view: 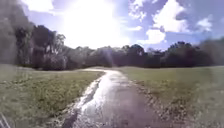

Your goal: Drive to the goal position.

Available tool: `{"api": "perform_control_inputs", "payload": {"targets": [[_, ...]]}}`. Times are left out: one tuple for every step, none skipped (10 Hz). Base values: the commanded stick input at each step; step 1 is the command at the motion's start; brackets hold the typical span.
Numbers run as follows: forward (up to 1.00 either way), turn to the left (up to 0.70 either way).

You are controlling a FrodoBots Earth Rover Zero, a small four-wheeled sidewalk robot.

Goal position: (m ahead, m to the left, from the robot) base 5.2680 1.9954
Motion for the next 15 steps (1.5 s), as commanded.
{"api": "perform_control_inputs", "payload": {"targets": [[0.7, 0.0], [0.7, 0.0], [0.7, 0.0], [0.7, 0.0], [0.7, 0.0], [0.7, 0.0], [0.7, 0.0], [0.7, 0.0], [0.7, 0.0], [0.7, 0.0], [0.7, 0.0], [0.7, 0.0], [0.7, 0.0], [0.7, 0.0], [0.7, 0.0]]}}
